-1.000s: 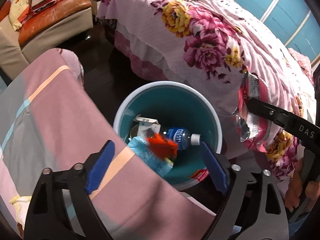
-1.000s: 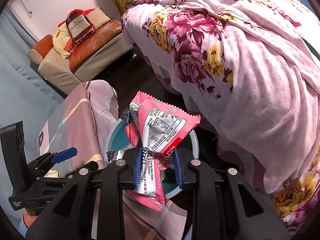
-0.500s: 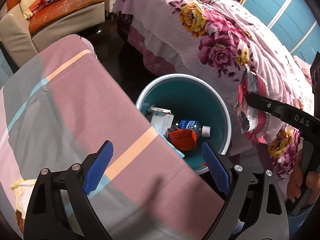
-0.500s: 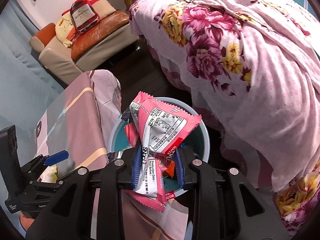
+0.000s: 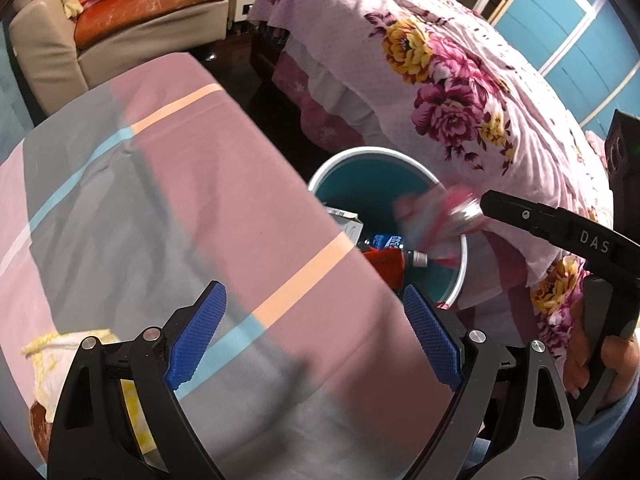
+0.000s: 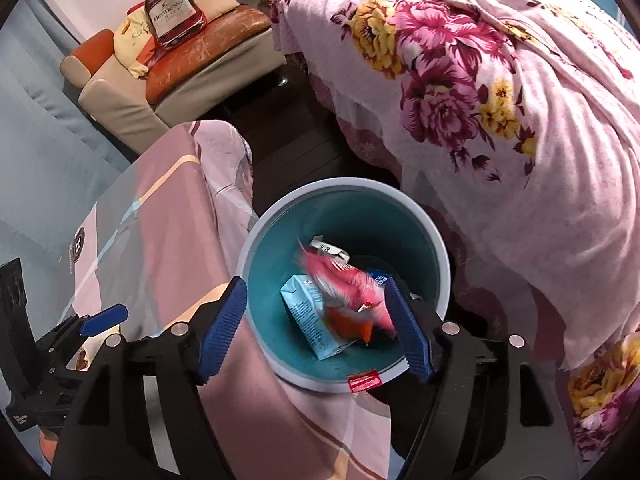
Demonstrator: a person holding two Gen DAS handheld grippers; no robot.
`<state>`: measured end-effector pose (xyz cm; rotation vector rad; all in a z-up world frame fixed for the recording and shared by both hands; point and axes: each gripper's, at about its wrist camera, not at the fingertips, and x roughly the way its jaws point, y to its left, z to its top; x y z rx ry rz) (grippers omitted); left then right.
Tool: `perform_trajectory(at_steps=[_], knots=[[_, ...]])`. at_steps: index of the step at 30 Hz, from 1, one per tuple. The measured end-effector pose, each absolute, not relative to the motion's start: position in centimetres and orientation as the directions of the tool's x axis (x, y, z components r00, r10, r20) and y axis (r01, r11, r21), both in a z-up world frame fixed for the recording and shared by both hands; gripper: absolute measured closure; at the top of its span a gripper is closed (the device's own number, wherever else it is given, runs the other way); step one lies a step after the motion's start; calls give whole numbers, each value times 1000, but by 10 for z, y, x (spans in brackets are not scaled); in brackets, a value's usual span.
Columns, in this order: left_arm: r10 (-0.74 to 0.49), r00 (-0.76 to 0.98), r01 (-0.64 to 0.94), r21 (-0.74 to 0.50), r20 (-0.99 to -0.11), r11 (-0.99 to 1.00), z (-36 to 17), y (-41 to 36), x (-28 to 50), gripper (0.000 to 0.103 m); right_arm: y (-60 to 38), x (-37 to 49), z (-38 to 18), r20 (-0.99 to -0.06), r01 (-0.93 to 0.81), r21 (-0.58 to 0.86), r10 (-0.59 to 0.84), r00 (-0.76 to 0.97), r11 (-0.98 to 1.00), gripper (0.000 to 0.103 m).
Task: Collect trash
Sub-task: 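Move both tools to the table and grasp the white-yellow tissue with right tool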
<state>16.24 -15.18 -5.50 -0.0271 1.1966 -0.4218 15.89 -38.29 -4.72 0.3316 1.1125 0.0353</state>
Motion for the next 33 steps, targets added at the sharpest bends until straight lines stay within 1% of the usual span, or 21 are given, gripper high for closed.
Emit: perform_trajectory(at_steps=[9, 16, 24, 33], knots=[[-337, 336, 269, -253, -879, 929, -40, -122, 145, 11, -355, 145, -29, -869, 92, 267, 198, 454, 959, 31], [-319, 388, 251, -233, -865, 939, -19, -97, 123, 11, -319, 126, -11, -863, -1, 236, 210, 459, 972, 28], [-243, 436, 178, -182, -867, 967, -4, -36, 92, 11, -248, 105, -10, -892, -210, 156, 229, 390, 965, 27], [-140, 445, 68, -123, -885, 990, -14, 50, 60, 11, -159, 101, -18, -934, -463, 58, 212, 289, 884, 26]])
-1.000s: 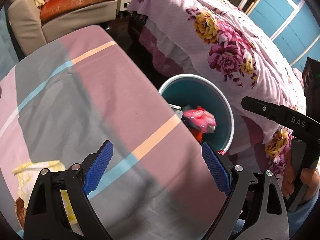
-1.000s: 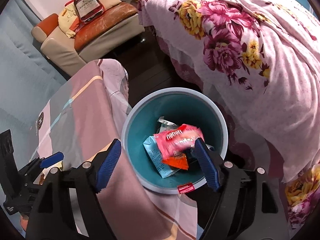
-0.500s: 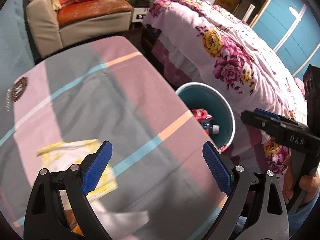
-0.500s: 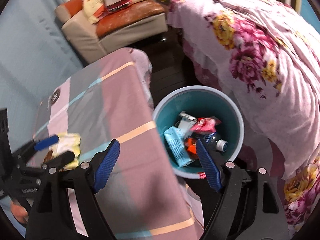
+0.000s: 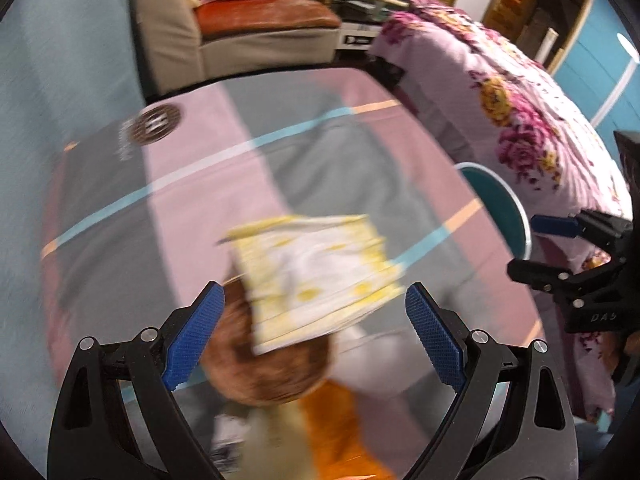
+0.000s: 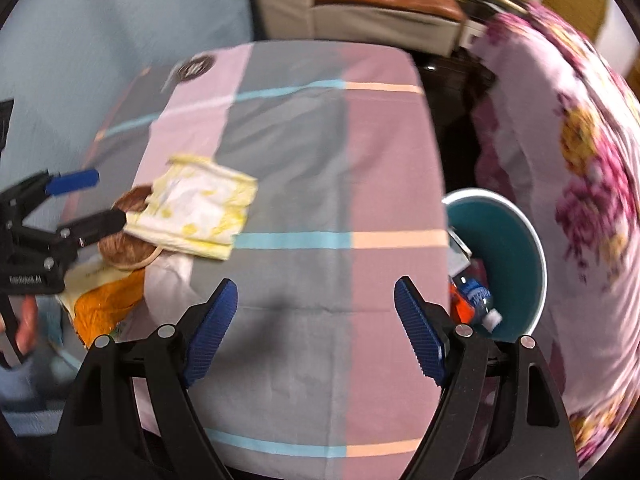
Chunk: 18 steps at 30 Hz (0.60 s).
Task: Collect trash
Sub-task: 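Move both tools to the table and grasp the white-yellow tissue with right tool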
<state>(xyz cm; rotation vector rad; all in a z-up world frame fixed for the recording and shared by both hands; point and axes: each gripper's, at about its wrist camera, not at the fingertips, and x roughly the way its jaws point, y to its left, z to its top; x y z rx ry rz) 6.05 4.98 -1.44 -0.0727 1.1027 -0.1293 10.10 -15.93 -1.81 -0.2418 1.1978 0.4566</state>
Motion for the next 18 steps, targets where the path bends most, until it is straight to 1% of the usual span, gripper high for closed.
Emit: perform_trajectory(at_steps=[7, 11, 18], knots=[[-114, 394, -37, -139, -912, 990, -47, 111, 46, 11, -100, 107, -31, -958, -637, -24, 165, 236, 770, 26], [-107, 367, -53, -136, -924, 989, -63, 126, 45, 11, -71, 110, -43, -967, -719, -41, 152, 202, 693, 24], [-124, 332, -63, -153, -935, 986, -88, 141, 50, 11, -30, 109, -73, -985, -818, -45, 109, 131, 574, 23]])
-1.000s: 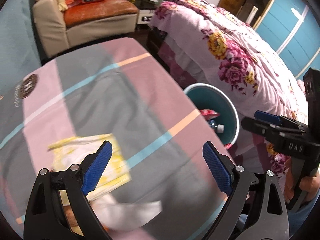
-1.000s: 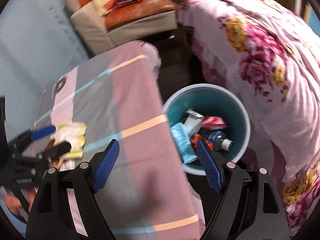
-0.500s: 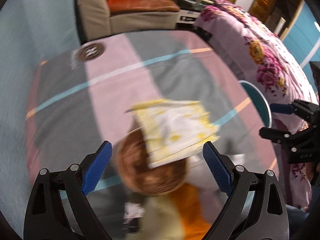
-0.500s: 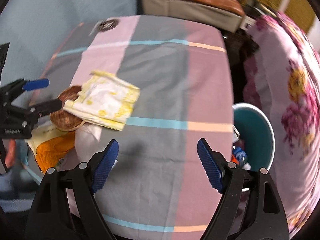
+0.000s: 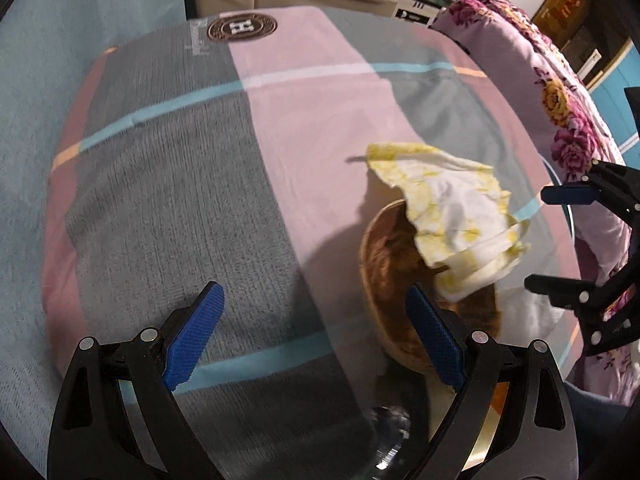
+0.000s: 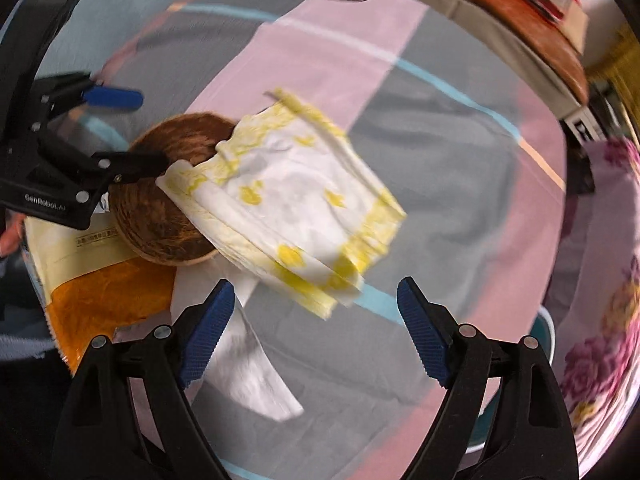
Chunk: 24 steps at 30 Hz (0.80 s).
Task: Collect trash
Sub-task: 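Move both tools to the table and grasp the white-yellow tissue with right tool, then grasp the brown coconut-shell bowl rim with left tool while right tool lifts the tissue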
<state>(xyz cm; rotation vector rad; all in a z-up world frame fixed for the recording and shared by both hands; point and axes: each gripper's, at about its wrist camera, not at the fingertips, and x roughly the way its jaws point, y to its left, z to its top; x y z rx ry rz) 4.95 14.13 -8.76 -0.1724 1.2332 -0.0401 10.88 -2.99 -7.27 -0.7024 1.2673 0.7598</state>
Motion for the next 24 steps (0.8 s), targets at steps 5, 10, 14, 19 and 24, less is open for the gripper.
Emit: perform_trajectory(at_steps=[5, 10, 14, 19, 24], knots=[[-130, 333, -87, -168, -934, 982, -96, 155, 54, 11, -11, 120, -88, -989, -844, -60, 85, 124, 533, 23], [-131, 347, -86, -171, -929, 981, -96, 164, 59, 10, 1, 143, -97, -990, -858, -50, 89, 112, 511, 23], [-133, 349, -81, -171, -928, 982, -96, 164, 64, 8, 9, 161, -107, -992, -864, -8, 105, 70, 503, 23], [-140, 351, -87, -181, -926, 980, -96, 165, 68, 7, 6, 173, -108, -986, -847, 48, 163, 46, 529, 44], [-170, 350, -82, -211, -921, 974, -94, 162, 71, 7, -11, 170, -99, -978, -812, 81, 201, 46, 578, 54]])
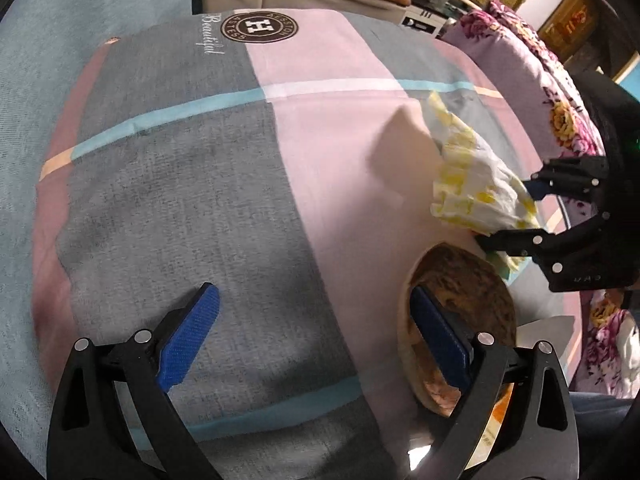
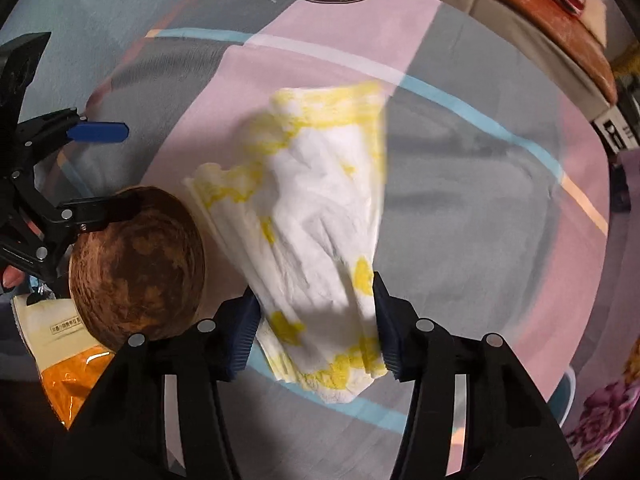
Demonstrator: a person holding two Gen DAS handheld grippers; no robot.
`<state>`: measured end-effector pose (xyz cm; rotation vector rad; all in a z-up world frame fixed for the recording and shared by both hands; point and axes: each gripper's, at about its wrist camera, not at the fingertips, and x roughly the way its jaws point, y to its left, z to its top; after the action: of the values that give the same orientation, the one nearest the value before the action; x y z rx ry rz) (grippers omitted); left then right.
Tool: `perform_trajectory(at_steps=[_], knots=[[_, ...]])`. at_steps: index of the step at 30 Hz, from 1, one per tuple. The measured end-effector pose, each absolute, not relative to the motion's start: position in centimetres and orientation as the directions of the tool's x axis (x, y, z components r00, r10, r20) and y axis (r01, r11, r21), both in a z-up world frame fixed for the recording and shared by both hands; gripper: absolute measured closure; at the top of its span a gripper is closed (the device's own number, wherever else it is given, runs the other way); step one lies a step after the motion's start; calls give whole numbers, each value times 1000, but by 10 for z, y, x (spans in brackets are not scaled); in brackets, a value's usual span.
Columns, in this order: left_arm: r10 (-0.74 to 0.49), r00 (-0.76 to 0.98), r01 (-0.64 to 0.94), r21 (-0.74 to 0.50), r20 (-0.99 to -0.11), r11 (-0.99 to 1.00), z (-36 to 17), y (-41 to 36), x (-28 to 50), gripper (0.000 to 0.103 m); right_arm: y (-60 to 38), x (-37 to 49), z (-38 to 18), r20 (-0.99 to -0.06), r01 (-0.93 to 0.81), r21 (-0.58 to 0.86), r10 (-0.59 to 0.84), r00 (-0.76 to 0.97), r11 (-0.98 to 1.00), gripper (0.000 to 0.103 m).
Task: Collect trash
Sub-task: 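Grasp the brown coconut-shell bowl rim with left tool while right tool lifts the tissue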
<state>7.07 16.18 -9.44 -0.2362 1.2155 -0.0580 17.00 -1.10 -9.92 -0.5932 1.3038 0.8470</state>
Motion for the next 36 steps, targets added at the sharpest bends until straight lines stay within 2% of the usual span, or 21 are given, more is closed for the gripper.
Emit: perform_trajectory(at_steps=[6, 10, 13, 15, 17, 20, 23, 24, 25, 26, 28, 29, 30, 31, 36], knots=[[-211, 330, -26, -233, -920, 972, -93, 143, 66, 7, -34, 152, -82, -962, -763, 154, 271, 28, 627, 53], [-210, 327, -10, -225, -921, 974, -91, 134, 66, 7, -39, 143, -83, -964, -746, 154, 265, 31, 648, 52], [-206, 327, -8, -221, -922, 975, -92, 130, 68, 7, -52, 147, -90, -970, -732, 140, 239, 33, 667, 37], [-202, 321, -13, -217, -925, 976, -95, 129, 69, 7, -59, 147, -92, -969, -717, 136, 241, 46, 684, 37], [-196, 319, -13, -211, -927, 977, -97, 128, 69, 7, -64, 152, -92, -967, -707, 132, 248, 63, 694, 53], [-193, 320, -2, -204, -928, 979, -97, 124, 68, 7, -71, 150, -90, -961, -698, 170, 275, 41, 696, 67], [-197, 320, 16, -203, -927, 979, -97, 117, 68, 9, -70, 146, -89, -958, -708, 176, 286, 38, 684, 73], [-188, 323, 25, -190, -927, 981, -97, 114, 68, 14, -70, 145, -87, -957, -709, 172, 288, 46, 684, 76], [-175, 326, 33, -174, -929, 984, -96, 111, 67, 21, -71, 145, -85, -954, -706, 173, 294, 52, 687, 86], [-164, 327, 38, -161, -931, 986, -95, 108, 67, 25, -66, 146, -82, -950, -697, 183, 308, 57, 694, 89], [-175, 327, 42, -171, -929, 984, -93, 105, 68, 49, -65, 150, -74, -936, -662, 242, 349, 33, 710, 89], [-177, 325, 41, -173, -929, 984, -92, 104, 68, 55, -67, 151, -70, -933, -652, 246, 357, 40, 717, 93], [-173, 323, 40, -169, -930, 985, -92, 103, 69, 72, -70, 151, -66, -932, -648, 237, 358, 60, 724, 96], [-162, 322, 35, -160, -933, 987, -92, 101, 69, 81, -74, 150, -62, -929, -644, 236, 363, 71, 728, 97], [-148, 350, 26, -148, -925, 989, -79, 99, 68, 91, -92, 147, -46, -918, -601, 222, 372, 135, 767, 98]])
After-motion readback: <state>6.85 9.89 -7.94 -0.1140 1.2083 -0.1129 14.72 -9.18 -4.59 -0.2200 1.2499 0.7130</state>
